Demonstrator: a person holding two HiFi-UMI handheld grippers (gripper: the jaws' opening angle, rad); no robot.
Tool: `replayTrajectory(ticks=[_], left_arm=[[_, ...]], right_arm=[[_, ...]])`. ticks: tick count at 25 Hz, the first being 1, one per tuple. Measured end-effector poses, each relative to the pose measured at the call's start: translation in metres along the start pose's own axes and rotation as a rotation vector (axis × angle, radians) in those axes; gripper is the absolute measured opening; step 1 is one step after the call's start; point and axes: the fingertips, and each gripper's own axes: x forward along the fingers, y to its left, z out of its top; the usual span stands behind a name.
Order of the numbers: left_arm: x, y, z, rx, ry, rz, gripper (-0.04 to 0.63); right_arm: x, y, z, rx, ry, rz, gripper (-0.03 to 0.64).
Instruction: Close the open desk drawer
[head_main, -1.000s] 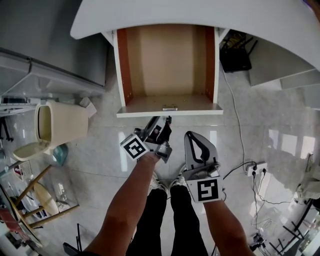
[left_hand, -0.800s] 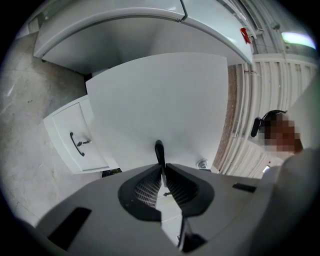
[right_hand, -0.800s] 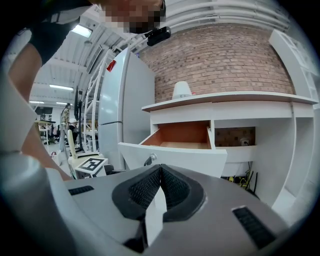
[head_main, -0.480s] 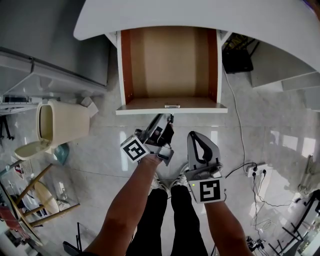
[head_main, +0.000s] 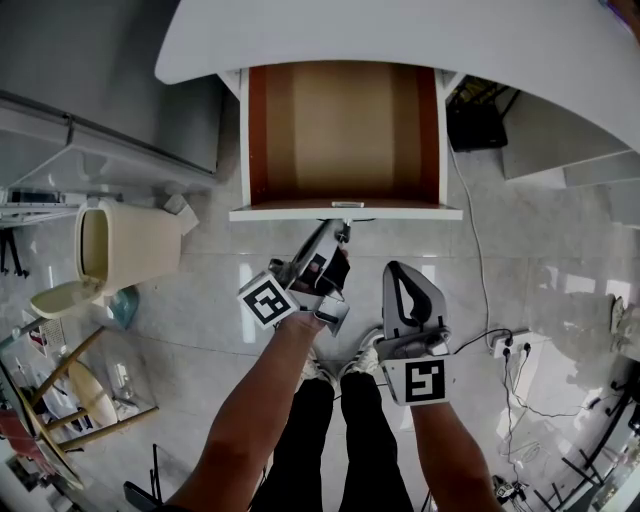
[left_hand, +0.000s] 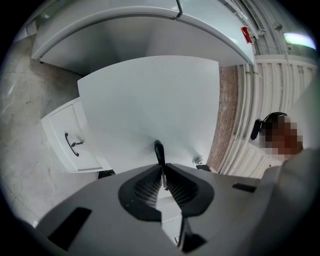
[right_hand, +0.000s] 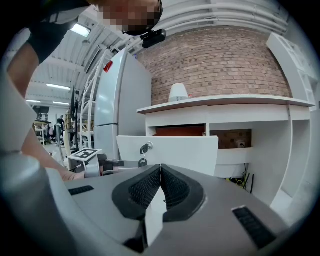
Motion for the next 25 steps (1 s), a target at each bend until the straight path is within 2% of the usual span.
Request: replayTrajectory(ticks=[11, 25], left_arm=[[0.017, -0.029, 0.016, -0.019, -0.019, -0.057, 0.029], [0.020, -0.029, 0.021, -0.072, -0.015, -0.025, 0.029]], right_arm=[[0.005, 0.001, 0.013, -0.007, -0.008, -0.001, 0.026], [0.010, -0.002, 0.033, -0.021, -0.028, -0.006, 0.026]])
